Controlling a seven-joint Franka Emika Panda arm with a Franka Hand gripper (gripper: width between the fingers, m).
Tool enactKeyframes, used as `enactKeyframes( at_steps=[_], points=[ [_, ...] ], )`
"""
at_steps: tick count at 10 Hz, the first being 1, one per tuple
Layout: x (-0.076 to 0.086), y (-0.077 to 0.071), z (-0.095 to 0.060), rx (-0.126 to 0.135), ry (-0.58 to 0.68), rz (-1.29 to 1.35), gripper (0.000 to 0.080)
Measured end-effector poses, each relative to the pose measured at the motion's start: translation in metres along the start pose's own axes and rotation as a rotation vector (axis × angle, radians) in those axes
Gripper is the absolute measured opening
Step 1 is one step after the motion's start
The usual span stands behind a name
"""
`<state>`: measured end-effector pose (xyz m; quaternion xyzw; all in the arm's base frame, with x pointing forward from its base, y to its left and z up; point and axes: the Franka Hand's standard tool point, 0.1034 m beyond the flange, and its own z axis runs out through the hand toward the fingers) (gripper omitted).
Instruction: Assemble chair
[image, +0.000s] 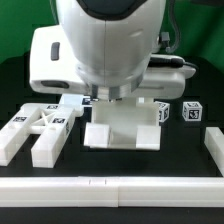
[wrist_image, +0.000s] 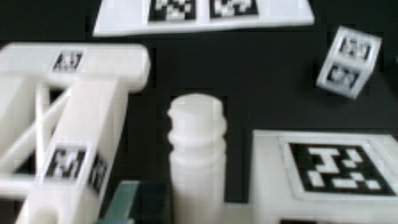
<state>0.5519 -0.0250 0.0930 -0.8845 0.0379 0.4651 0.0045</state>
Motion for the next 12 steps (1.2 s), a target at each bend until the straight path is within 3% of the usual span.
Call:
enactKeyframes(
  at_steps=[1,3,4,5,6,7,12],
  points=[
    [-0.015,0.001,0.010,0.015,-0.066,0.011,0.0248],
    [-0.008,0.005,0.012,0.018,-0.062,0.024,0.0262],
    [-0.008,0.005,0.011,0.018,-0.058,0.024,0.0415],
    [-0.007,0.006,0.011,0.018,-0.057,0.024,0.0415],
    [-0.007,0.006,0.011,0.019,-0.057,0.025,0.0552],
    [-0.007,0.007,0.011,0.020,-0.057,0.026,0.0619],
    [-0.007,0.017,0.008,0.036,-0.049,0.036,0.0649]
  ],
)
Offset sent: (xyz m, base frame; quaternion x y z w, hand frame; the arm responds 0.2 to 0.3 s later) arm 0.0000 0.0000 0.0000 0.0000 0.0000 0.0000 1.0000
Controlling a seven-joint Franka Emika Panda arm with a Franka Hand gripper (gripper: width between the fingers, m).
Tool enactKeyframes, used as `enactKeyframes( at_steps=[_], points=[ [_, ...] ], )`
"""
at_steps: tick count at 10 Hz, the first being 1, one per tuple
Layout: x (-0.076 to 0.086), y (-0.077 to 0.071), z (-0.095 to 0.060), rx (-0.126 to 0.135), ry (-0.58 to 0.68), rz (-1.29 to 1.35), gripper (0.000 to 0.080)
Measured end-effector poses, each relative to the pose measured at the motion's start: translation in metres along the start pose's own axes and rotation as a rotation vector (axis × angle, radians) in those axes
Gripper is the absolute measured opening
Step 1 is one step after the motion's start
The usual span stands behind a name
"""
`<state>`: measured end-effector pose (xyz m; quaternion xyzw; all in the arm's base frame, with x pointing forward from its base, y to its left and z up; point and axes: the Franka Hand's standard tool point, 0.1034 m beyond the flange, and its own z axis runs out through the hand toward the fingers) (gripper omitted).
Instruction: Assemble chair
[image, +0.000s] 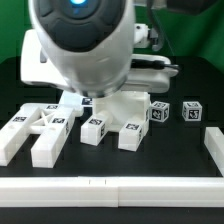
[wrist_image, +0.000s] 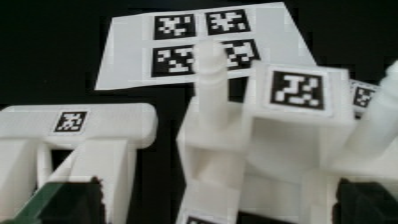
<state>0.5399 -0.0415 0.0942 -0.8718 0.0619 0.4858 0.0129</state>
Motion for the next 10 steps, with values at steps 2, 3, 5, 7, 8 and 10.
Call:
enactKeyframes(
  at_steps=[2,3,5,7,8,10],
  points=[
    [0.000,0.005,-0.003,0.007,0.007,-0.002,0.0649],
    [-0.002,0.010,-0.007,0.012,0.017,-0.004,0.0649],
    [0.000,0.011,-0.008,0.016,0.034,0.000,0.0649],
    [0.016,0.008,-0.027,0.013,0.251,-0.009,0.0649],
    [0.013,0.008,-0.026,0.021,0.321,-0.009,0.0649],
    [0.021,0.019,-0.029,0.018,0.456,-0.060,0.0649]
  ],
)
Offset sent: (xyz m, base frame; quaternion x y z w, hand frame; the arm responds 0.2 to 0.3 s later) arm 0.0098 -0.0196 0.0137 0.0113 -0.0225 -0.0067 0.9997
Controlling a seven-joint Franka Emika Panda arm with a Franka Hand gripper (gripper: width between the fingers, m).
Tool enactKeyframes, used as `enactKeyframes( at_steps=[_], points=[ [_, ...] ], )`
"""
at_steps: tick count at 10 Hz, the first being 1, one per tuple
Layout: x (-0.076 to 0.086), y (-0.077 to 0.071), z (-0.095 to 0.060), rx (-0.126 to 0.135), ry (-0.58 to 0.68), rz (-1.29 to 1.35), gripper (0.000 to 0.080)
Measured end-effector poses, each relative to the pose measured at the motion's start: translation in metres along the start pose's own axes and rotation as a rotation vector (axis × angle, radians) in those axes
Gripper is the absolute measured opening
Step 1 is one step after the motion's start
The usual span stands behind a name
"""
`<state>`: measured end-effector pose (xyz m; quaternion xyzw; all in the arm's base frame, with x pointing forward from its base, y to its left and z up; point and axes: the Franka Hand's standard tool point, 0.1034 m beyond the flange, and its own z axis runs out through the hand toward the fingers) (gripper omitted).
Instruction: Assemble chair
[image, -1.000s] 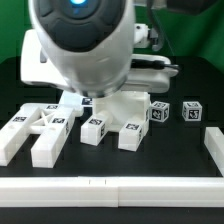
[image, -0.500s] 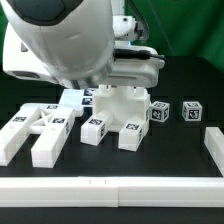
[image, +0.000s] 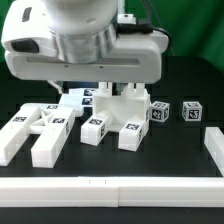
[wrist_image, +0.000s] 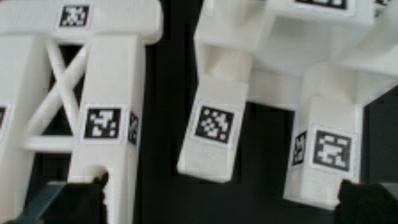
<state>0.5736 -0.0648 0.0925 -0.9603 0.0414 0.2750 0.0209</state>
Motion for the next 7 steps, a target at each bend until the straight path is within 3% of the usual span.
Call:
enactKeyframes(
  at_steps=[4,5,7],
  points=[
    [0.016,0.032,-0.010,-0.022,0.312,-0.065,0.0649],
    [0.017,0.033,-0.010,-0.029,0.353,-0.061,0.0649],
    [0.024,0.041,-0.015,-0.069,0.530,-0.054,0.0649]
  ],
)
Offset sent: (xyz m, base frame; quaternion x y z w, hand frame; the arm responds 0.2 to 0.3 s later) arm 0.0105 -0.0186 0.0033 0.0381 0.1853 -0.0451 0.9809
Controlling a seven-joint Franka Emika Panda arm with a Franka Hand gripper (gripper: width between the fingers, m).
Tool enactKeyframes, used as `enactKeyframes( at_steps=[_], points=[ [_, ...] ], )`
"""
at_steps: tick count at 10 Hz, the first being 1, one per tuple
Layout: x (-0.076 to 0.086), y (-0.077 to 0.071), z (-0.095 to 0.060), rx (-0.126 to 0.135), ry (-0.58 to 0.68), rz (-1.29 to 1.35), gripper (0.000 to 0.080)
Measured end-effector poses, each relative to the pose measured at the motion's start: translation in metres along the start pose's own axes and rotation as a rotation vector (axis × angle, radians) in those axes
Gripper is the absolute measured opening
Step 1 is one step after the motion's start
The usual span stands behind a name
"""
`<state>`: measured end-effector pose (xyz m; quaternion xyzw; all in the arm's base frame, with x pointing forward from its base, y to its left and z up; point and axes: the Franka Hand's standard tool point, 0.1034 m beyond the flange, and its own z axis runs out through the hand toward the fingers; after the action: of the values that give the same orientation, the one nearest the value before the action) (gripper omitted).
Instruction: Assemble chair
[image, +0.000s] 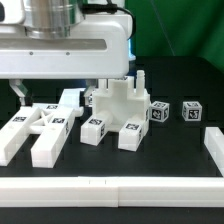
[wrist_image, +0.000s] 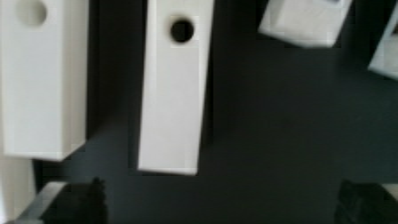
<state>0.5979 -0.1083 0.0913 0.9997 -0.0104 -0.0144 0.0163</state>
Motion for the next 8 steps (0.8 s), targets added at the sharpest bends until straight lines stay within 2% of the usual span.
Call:
enactKeyframes(
  at_steps=[1,3,6,8],
  points=[
    [-0.004,0.004,0.004,-0.008,0.016,0.007,0.0649],
    [-0.007,0.028,0.019,-0.023,-0.003,-0.012,0.0649],
    [-0.007,0.025,0.020,-0.022,-0.005,-0.006,0.0649],
    [-0.012,0.024,0.030,-0.026,-0.012,-0.012,0.0649]
  ],
)
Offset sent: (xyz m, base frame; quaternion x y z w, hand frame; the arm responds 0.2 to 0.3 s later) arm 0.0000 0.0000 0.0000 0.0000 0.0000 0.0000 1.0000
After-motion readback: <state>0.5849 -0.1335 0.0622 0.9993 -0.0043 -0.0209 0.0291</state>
